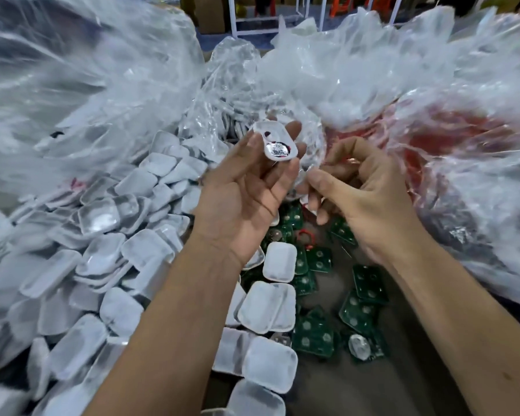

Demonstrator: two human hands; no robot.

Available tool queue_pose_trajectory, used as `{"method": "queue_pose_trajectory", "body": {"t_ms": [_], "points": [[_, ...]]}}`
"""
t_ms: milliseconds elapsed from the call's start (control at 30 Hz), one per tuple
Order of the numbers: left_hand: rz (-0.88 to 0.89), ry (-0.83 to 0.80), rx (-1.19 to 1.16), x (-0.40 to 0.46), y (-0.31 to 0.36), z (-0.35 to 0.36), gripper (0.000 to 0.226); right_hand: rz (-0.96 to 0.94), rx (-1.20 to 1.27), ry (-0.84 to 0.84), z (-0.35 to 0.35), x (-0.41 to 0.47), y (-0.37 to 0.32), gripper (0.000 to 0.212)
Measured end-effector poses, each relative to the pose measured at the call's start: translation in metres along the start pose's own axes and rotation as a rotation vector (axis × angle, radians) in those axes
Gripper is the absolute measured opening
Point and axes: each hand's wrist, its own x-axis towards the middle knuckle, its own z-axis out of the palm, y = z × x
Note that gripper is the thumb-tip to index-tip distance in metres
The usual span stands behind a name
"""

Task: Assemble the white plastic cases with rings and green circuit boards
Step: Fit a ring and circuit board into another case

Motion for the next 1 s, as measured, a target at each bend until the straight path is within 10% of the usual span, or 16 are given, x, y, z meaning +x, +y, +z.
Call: {"method": "queue_pose_trajectory", "body": {"t_ms": [433,1000], "points": [[-0.058,0.023,0.051,0.000,-0.003,-0.002,0.033,0.119,0.265,0.042,0.002,-0.001,-0.014,0.017],[-0.186,0.074,0.255,-0.005,-0.001,0.000,0.029,-0.128,-0.142,0.162,-0.007,-0.004,-0.018,0.003]]}}
